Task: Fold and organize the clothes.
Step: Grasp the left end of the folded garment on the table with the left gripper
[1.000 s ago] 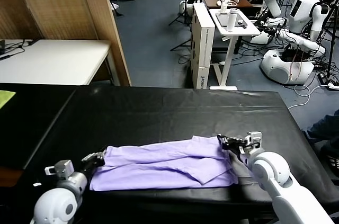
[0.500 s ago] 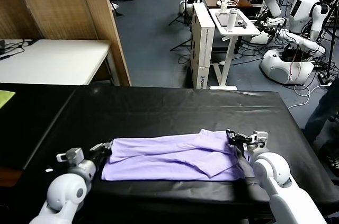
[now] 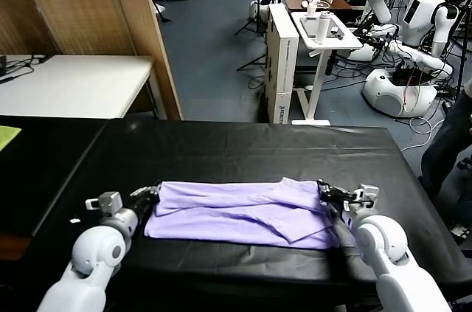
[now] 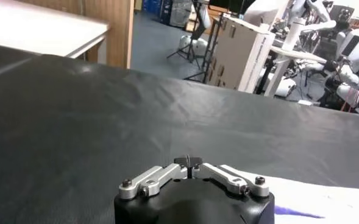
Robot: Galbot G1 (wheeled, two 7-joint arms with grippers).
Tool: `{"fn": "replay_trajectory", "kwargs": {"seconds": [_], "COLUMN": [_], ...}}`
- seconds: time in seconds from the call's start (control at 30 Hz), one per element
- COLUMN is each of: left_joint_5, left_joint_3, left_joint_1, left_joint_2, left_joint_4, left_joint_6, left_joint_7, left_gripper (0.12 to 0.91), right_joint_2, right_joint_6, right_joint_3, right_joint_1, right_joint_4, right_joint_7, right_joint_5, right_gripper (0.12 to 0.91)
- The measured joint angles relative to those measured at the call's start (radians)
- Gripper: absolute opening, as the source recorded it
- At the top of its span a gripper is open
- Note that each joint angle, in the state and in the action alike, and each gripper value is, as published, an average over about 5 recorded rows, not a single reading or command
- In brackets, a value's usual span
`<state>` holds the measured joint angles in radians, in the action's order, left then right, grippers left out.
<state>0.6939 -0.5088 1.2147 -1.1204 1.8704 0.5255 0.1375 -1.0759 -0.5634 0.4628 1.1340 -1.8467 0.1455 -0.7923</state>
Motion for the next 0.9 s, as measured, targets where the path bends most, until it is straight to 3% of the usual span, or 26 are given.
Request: {"fn": "replay_trajectory", "kwargs": {"seconds": [0.2,0.33,0.43,0.67,0.8,0.9], "left_joint_5": [0.014,0.070,0.133,0.333,0.465,0.552], "left_joint_3": [-0.023,-0.043,-0.063,-0.105,-0.130,-0.151], "left_joint_1": [0.005,0.024,0.046,0.084,0.096,0.107], "left_joint_2": [0.016,0.035,0.059,0.144,0.208,0.257], "left_joint_4": [0.014,0.036,0.062,0.094,0.081,0.066], "left_joint_6": [0.000,0.020,0.042,0.099,0.180,0.211], "left_joint_7": [0.004,0.030,0.043,-0.013,-0.066,-0.127], "left_gripper": [0.649,0.852,0.900,0.907,0.907,0.907], "right_joint_2": [0.020,0.042,0.065,0.112,0.134,0.143], "right_joint_6": [0.016,0.041,0.074,0.179,0.251,0.288], "right_joint_3": [0.022,0.041,0.061,0.125,0.158,0.182], "right_joint_1": [0.020,0.045,0.072,0.153,0.219,0.278], "right_joint_4": [-0.034,-0.068,-0.103,-0.177,-0.219,-0.253], "right_joint_7": [-0.017,-0.038,-0.062,-0.123,-0.158,-0.172], "right_joint_5": [0.001,0.003,0.002,0.024,0.073,0.100], "right_gripper": [0.840,0.901,0.906,0.907,0.907,0.907]}}
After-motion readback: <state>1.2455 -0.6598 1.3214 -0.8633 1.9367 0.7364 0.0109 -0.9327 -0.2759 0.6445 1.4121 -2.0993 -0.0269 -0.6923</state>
